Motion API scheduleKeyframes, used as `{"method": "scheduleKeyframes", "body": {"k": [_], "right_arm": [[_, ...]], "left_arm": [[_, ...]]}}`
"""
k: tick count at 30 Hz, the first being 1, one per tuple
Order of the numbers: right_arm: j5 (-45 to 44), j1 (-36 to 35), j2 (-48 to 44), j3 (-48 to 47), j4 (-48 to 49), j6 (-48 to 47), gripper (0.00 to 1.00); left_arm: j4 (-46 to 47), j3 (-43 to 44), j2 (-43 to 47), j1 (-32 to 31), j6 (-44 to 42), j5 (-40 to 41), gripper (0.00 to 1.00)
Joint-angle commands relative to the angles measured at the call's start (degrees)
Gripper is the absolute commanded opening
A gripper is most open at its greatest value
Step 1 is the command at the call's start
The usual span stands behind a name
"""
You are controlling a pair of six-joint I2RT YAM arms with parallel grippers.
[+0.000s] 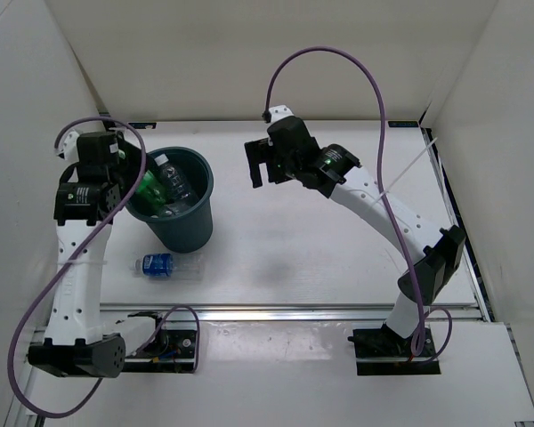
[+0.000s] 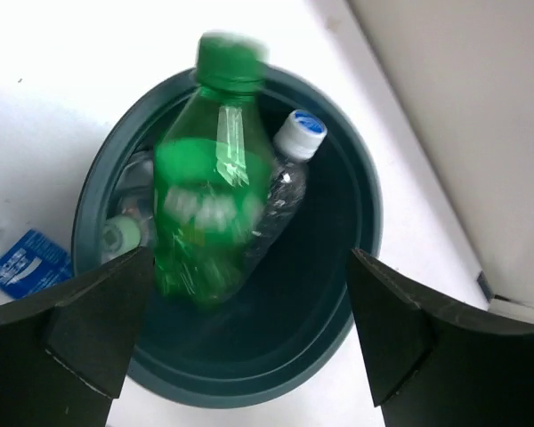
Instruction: Put the plastic bottles in the bin
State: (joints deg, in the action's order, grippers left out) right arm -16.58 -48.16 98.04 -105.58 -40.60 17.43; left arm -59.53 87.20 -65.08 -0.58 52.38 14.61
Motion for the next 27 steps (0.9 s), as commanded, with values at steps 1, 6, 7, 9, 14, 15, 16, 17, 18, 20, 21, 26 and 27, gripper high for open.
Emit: {"method": "scheduleKeyframes", "body": {"k": [1, 6, 7, 9, 14, 15, 16, 17, 18, 20, 21, 26, 27], "right_arm": [[-1.79, 0.44, -2.85, 0.46, -0.80, -0.47, 1.00], [-0.56, 1.67, -3.99, 3.18, -1.32, 0.15, 1.00], [-0.56, 1.67, -4.00, 3.19, -1.32, 0.15, 1.00], [-0.56, 2.19, -4.00, 3.80, -1.32, 0.15, 1.00], [0.49, 3.24, -4.00, 5.47, -1.32, 0.15, 1.00], [0.49, 3.25, -4.00, 5.47, -1.32, 0.15, 1.00], [1.02, 3.25, -4.00, 5.99, -1.32, 0.15, 1.00], [1.02, 3.77, -4.00, 6.00, -1.32, 0.15, 1.00], [1.02, 3.78, -4.00, 6.61, -1.32, 0.15, 1.00], [1.02, 4.30, -4.00, 6.62, -1.85, 0.15, 1.00], [1.02, 4.30, -4.52, 7.31, -1.85, 0.15, 1.00], [3.56, 5.88, -5.58, 10.30, -1.85, 0.15, 1.00], [3.57, 5.89, -6.19, 10.31, -1.85, 0.15, 1.00]], "left_arm": [[-0.48, -0.36, 3.28, -1.79, -1.24, 4.27, 1.00], [-1.82, -9.39, 17.92, -0.66, 5.17, 13.94, 1.00], [-1.82, -13.68, 19.97, -0.65, 5.97, 12.56, 1.00], [-3.57, -17.31, 23.57, -0.65, 11.32, 5.39, 1.00], [-6.31, -30.58, 31.13, -0.65, 27.49, -0.82, 1.00], [-5.43, -32.25, 34.63, -0.65, 28.73, -0.81, 1.00], [-5.42, -35.66, 36.06, -0.65, 30.74, -0.81, 1.00], [-5.42, -37.43, 37.21, -0.65, 34.68, -2.20, 1.00], [-5.42, -39.37, 38.96, -0.65, 36.46, -3.70, 1.00], [-5.95, -44.12, 40.55, -0.65, 39.45, -7.13, 1.00], [-5.26, -45.35, 41.17, -0.65, 39.47, -7.14, 1.00], [-1.93, -52.38, 42.93, -0.65, 42.10, -9.50, 1.00], [-0.86, -53.61, 43.45, -0.65, 43.06, -10.47, 1.00]]}}
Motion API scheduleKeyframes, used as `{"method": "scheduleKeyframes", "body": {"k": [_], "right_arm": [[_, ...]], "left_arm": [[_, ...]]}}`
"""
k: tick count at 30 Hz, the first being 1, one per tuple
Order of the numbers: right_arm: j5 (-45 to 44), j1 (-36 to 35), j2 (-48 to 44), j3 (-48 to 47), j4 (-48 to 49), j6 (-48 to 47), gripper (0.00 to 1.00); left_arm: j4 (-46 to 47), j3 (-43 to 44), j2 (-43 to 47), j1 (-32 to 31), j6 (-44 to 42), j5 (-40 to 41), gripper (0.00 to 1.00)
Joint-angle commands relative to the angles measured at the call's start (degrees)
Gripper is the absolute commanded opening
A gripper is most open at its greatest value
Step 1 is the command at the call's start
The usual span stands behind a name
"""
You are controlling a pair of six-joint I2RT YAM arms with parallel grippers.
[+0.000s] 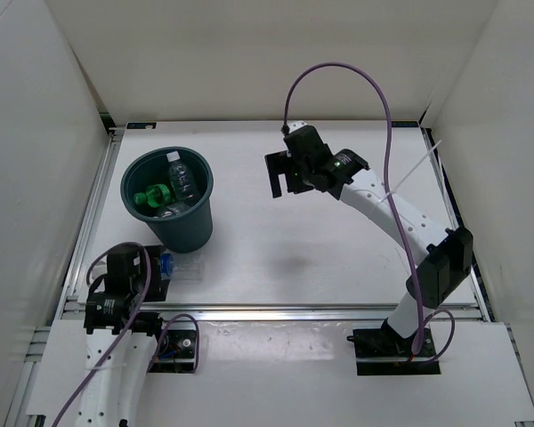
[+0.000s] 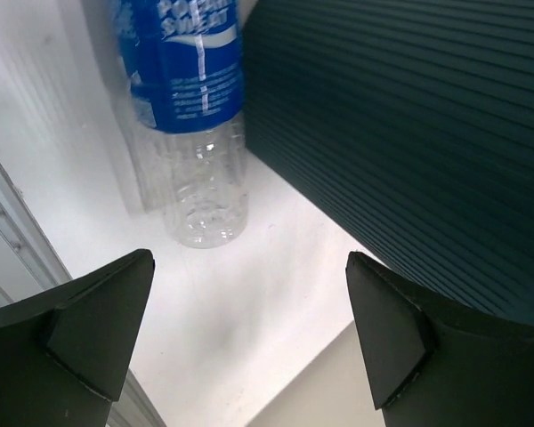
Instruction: Put the plastic bottles in the bin
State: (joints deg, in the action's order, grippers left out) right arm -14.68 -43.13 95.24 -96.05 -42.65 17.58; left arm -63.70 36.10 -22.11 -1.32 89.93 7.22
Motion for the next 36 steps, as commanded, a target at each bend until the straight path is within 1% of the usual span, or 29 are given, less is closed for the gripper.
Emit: {"method": "scheduleKeyframes", "body": {"k": [1, 3, 6, 10, 16, 20, 26, 28, 31, 32, 36], "right_arm": [[2.45, 1.38, -3.92, 2.26, 0.20, 0.52, 1.00], [3.24, 2.08, -4.45, 3.50, 0.73, 0.52, 1.00], [5.18, 3.40, -5.59, 5.08, 1.26, 1.05, 1.00], [6.59, 4.46, -6.65, 7.45, 1.78, 0.53, 1.00], [10.19, 7.10, -7.97, 9.57, 2.40, 0.52, 1.00], [10.81, 8.32, -7.97, 10.09, 2.93, 0.52, 1.00], [12.39, 8.86, -7.97, 10.09, 2.93, 1.05, 1.00], [12.91, 8.86, -8.49, 10.62, 2.93, 1.05, 1.00], [12.92, 9.38, -9.02, 11.76, 2.93, 1.05, 1.00], [12.92, 9.38, -9.02, 11.76, 2.93, 1.05, 1.00], [13.53, 9.38, -9.02, 12.38, 2.93, 1.05, 1.00]], "left_arm": [[4.63, -3.91, 1.53, 0.09, 6.04, -4.66, 1.00], [9.10, -9.01, 3.20, 0.09, 6.05, -6.16, 1.00], [11.40, -14.12, 4.62, 0.09, 6.66, -7.75, 1.00], [12.63, -14.74, 2.60, 0.09, 3.68, -6.87, 1.00], [18.87, -16.32, -3.11, 0.09, -0.36, -6.87, 1.00], [19.41, -17.46, -5.04, 0.09, -0.89, -6.87, 1.00], [20.02, -20.80, -5.05, 0.09, 0.33, -5.73, 1.00], [22.65, -22.11, -6.98, 0.71, 0.33, -7.21, 1.00], [25.19, -22.12, -10.14, 2.02, -2.03, -7.75, 1.00], [25.21, -22.12, -11.19, 2.03, -4.13, -7.75, 1.00], [26.34, -22.12, -17.52, 5.53, -9.49, -8.89, 1.00]]}}
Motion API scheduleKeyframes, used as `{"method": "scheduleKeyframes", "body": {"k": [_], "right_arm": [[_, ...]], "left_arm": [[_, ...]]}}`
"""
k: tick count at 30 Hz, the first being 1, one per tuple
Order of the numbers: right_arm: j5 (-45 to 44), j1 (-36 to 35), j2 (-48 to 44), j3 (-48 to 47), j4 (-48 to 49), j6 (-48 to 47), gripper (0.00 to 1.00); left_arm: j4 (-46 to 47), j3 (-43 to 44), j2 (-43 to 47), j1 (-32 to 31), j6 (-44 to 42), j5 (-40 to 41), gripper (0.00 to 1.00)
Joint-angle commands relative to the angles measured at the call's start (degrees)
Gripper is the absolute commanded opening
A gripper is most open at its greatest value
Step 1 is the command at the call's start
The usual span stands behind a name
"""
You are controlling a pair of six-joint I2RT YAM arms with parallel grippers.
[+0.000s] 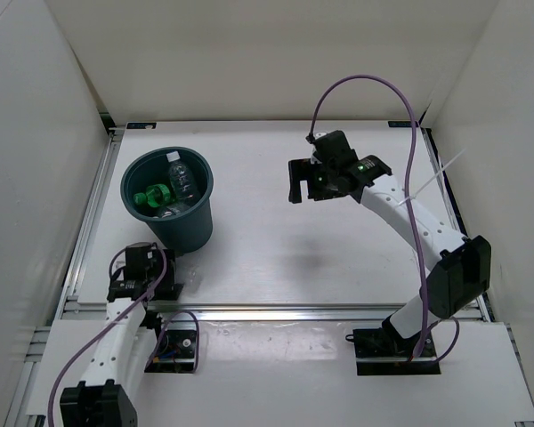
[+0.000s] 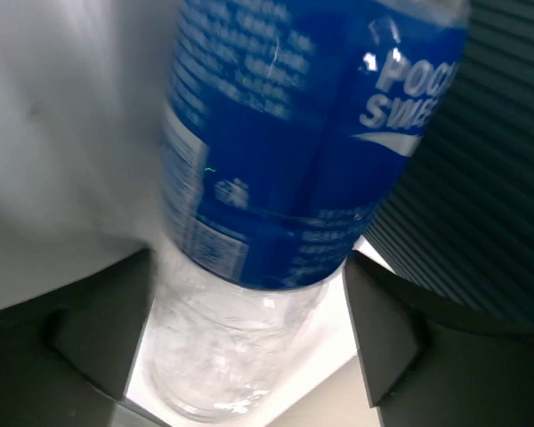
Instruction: Put the plastic bottles in the bin
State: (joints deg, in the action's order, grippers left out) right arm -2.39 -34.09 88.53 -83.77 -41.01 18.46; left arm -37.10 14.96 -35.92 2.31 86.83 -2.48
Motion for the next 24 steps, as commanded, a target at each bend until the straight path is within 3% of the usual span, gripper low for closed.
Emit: {"method": "scheduleKeyframes", "body": {"k": [1, 3, 6, 11, 15, 19, 24], "right_arm": [[1.86, 0.34, -2.31, 0.09, 1.29, 0.17, 1.00], [1.87, 0.34, -2.31, 0.09, 1.29, 0.17, 1.00], [1.87, 0.34, -1.26, 0.09, 0.76, 0.17, 1.00], [2.39, 0.34, 0.06, -0.96, 0.76, 1.22, 1.00], [3.53, 0.34, 1.29, -1.48, 0.76, 1.76, 1.00], [5.46, 0.34, 2.43, -2.01, 0.76, 2.37, 1.00], [7.23, 0.34, 4.19, -2.01, 0.76, 2.37, 1.00]], "left_arm": [[-0.25, -0.99, -5.46, 3.30, -7.62, 0.03, 0.93], [0.28, -0.28, -6.09, 4.63, -10.78, -0.51, 0.81], [-2.08, 2.34, -6.09, 6.56, -11.68, -2.62, 0.53], [-20.94, 10.86, -0.05, 7.10, -8.43, 0.45, 0.44], [-33.51, 24.82, 2.08, 7.10, -7.90, 7.73, 0.40], [-44.61, 43.18, -1.42, 7.10, -7.29, 10.48, 0.38], [-44.64, 51.56, -5.38, 7.10, -9.22, 9.34, 0.38]]}}
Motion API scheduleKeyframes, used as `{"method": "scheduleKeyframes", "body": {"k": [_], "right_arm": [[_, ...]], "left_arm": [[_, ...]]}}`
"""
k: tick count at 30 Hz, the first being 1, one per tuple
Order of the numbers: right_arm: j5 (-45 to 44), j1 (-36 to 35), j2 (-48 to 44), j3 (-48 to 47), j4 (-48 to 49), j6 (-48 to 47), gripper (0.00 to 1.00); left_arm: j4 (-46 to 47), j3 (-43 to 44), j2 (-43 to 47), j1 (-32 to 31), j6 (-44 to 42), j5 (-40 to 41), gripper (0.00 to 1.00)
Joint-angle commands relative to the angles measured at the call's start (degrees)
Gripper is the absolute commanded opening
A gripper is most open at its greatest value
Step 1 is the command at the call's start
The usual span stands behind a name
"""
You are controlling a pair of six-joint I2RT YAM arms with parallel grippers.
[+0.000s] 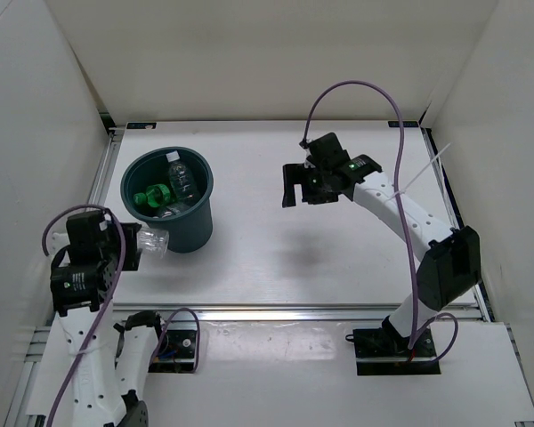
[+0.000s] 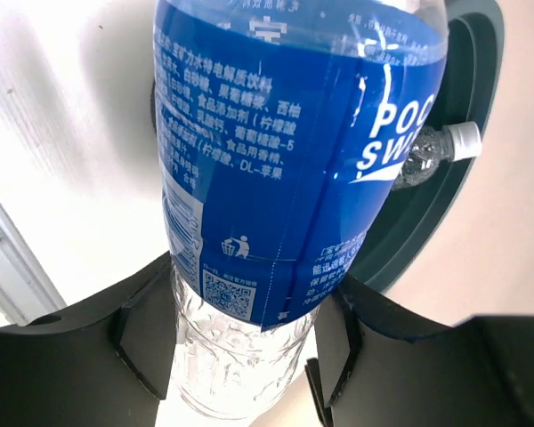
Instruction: Put the plastic bottles in the bin
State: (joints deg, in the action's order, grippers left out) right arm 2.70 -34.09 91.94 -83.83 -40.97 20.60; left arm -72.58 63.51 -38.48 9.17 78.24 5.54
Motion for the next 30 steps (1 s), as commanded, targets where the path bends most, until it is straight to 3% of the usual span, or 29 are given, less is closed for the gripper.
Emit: {"method": "scheduleKeyframes", "body": {"k": [1, 5, 8, 16, 24, 26, 27, 30], "right_arm": [[2.13, 0.34, 0.78, -2.47, 0.72, 0.23, 1.00], [2.66, 0.34, 0.78, -2.48, 0.72, 0.23, 1.00], [3.19, 0.34, 0.78, -2.48, 0.72, 0.23, 1.00], [3.19, 0.34, 0.78, -2.48, -0.43, 0.23, 1.00], [1.26, 0.34, -1.41, -0.54, -1.48, -0.30, 1.00], [1.26, 0.34, -1.41, -0.54, -1.48, 0.23, 1.00], [1.26, 0.34, -1.41, -0.54, -2.00, 0.23, 1.00], [0.46, 0.34, -1.41, -0.54, -2.62, 1.54, 1.00]], "left_arm": [[-7.94, 4.25, -4.92, 0.24, -1.15, 0.79, 0.38], [3.29, 10.22, -10.20, 0.24, -9.84, 0.79, 0.38], [14.98, 12.86, -15.03, -0.46, -16.96, 0.79, 0.44], [22.39, 14.10, -24.01, -8.20, -28.47, 12.82, 0.53], [27.92, 13.49, -24.18, -12.50, -34.20, 15.38, 0.75], [28.63, 12.78, -25.41, -13.91, -36.30, 15.38, 0.96], [28.63, 12.78, -26.72, -15.66, -37.18, 16.33, 1.00], [28.10, 14.01, -25.69, -19.78, -38.24, 22.22, 1.00]]}}
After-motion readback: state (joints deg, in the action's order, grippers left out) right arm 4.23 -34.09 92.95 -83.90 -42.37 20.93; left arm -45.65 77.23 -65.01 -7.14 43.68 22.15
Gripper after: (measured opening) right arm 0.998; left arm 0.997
